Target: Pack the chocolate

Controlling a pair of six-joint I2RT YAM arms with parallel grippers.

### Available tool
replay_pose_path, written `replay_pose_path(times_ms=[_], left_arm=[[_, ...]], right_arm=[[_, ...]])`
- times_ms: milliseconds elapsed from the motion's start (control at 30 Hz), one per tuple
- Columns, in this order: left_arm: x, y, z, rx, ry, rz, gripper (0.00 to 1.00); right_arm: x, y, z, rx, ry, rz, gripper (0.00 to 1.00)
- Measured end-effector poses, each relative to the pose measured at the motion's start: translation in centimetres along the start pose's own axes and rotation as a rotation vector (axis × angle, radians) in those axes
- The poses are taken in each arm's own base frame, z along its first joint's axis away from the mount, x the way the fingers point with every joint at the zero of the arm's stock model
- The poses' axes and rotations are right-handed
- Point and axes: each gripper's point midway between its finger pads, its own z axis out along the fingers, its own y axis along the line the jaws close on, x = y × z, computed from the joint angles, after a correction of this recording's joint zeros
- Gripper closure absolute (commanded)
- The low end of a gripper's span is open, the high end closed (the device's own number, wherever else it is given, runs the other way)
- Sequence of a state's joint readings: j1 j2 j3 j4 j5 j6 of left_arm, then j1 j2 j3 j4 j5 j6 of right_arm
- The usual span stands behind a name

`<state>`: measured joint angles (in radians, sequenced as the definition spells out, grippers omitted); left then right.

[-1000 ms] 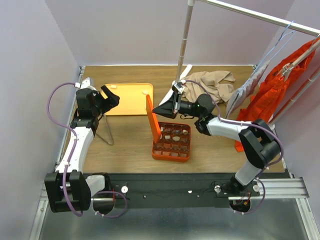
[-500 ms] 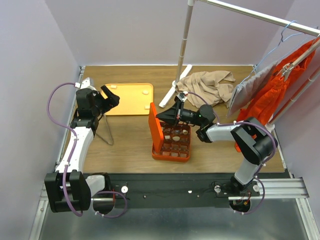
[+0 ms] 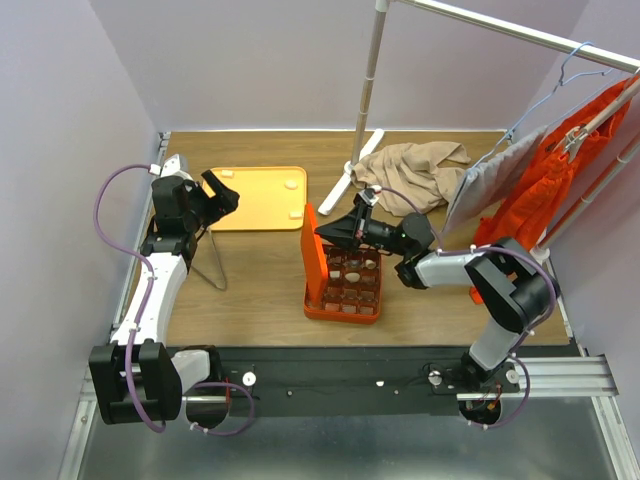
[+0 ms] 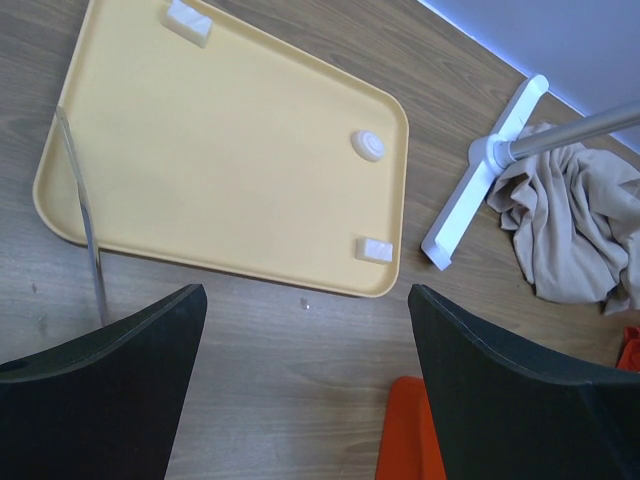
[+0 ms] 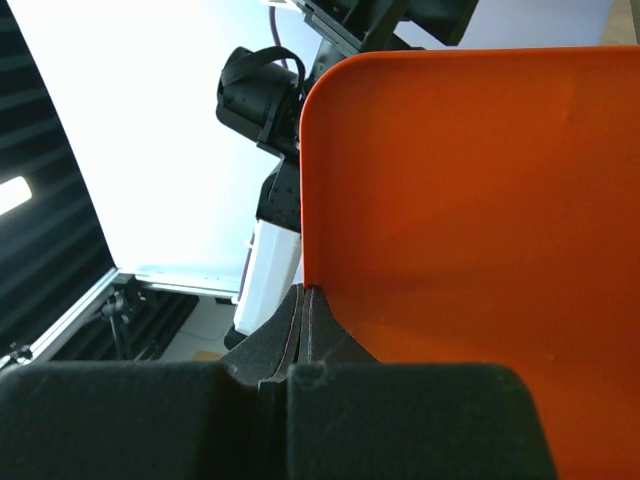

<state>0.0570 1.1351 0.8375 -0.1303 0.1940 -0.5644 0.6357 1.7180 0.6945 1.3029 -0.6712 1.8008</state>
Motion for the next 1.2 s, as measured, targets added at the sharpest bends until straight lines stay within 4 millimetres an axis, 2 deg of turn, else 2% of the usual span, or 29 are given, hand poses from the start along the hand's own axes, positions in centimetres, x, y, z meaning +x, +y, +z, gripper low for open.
replay_pose_path(times_ms=[100,300,467,733,1200], left_arm=[[0.1,0.0,0.0,-0.001,0.002,0.003,0.08],[0.2,0.1,0.0,-0.001,0.01,0.009,0.08],[0.4,0.0,-0.1,0.006,0.017,0.013,0.08],[0.7,-0.1,-0.1,0.016,0.034,0.018,0.08],[0.9,-0.4,-0.2,0.03,0.046,0.02,0.08]], right_arm=[[0.1,-0.2,-0.5,0.006,-0.014,0.017,0.99],[0.5,0.6,-1.1,-0.011,-0.035,0.011,0.99],[0.8,-0.4,-2.2,0.008,-0.062,0.032,0.99],[0.9,-0.6,-3.7,-0.007,-0.121,0.031,0.99],[1.0,-1.8,-5.2,-0.001,-0.16,0.027,0.99]])
